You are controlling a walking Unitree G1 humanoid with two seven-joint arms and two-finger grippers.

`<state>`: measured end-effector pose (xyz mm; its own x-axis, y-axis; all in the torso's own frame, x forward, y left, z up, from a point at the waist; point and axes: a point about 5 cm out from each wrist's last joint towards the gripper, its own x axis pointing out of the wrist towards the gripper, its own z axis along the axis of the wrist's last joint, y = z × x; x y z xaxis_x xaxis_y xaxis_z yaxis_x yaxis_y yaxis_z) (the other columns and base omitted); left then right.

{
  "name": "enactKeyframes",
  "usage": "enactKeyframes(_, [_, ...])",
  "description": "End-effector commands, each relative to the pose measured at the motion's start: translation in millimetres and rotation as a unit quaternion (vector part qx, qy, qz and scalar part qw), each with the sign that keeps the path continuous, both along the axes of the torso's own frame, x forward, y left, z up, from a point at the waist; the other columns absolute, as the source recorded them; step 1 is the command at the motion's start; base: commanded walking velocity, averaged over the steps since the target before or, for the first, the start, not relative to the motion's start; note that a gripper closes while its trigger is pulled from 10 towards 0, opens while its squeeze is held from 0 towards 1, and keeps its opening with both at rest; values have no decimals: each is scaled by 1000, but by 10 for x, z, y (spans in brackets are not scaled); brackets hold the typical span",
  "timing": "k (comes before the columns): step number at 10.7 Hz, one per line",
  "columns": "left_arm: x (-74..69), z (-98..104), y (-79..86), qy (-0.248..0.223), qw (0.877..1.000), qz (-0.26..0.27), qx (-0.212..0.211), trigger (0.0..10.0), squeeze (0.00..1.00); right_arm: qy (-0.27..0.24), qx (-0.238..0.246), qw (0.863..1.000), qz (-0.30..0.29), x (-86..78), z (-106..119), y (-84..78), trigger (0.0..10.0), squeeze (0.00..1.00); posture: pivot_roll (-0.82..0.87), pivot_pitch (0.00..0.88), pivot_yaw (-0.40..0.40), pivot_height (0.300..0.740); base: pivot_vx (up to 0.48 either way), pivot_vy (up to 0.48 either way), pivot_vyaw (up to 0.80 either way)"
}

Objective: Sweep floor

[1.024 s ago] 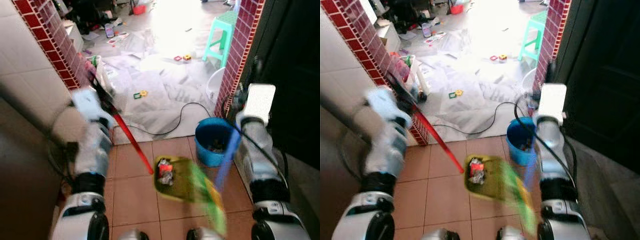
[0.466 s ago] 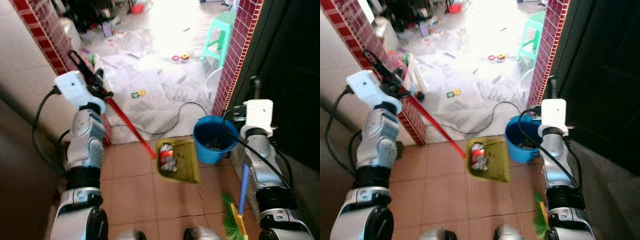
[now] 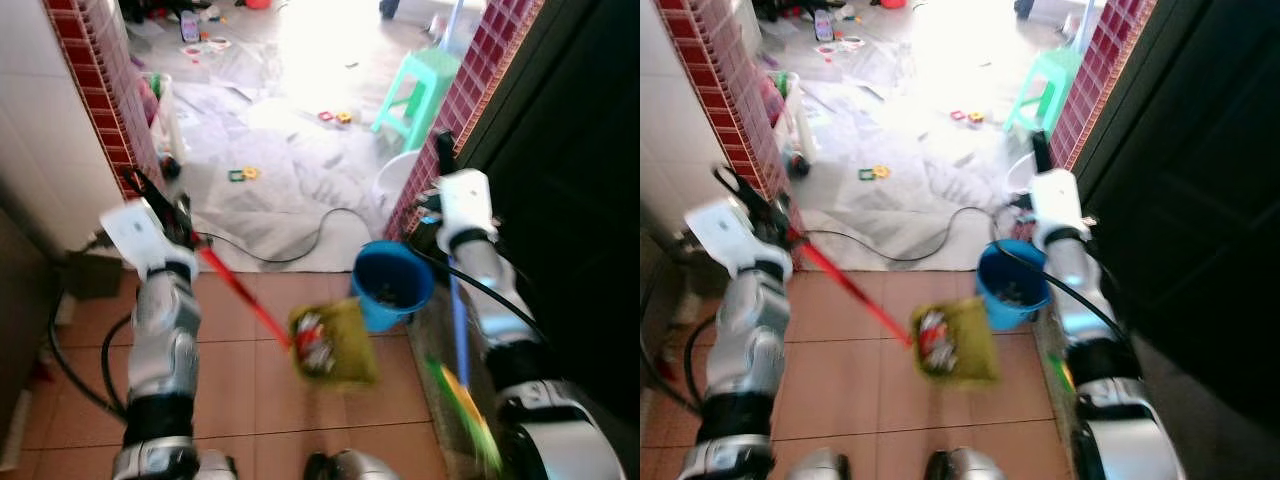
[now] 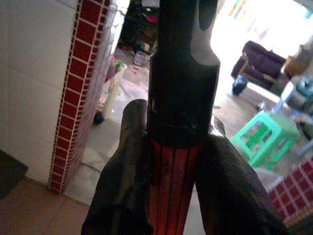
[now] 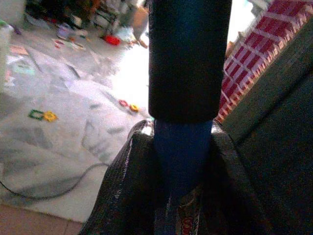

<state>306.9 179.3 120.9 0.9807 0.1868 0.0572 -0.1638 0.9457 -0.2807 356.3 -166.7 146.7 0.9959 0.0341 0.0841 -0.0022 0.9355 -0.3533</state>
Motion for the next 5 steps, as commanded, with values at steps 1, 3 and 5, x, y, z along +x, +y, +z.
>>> enactKeyframes(1, [14,171,-42,-38,999,-20,21,10000,0,-7,3,1000,5,2,8,38,10000,0,-66,0,-128,740,0,0,0])
enactKeyframes(3, [-9,209,-28,-42,999,-23,15,10000,0,-26,36,999,-6,-38,-17,35,10000,0,-78,0,-43,740,0,0,0])
enactKeyframes(5, [34,229,-37,-35,998,-44,20,10000,0,-25,100,993,-58,-75,-153,-155,10000,0,-97,0,21,740,0,0,0])
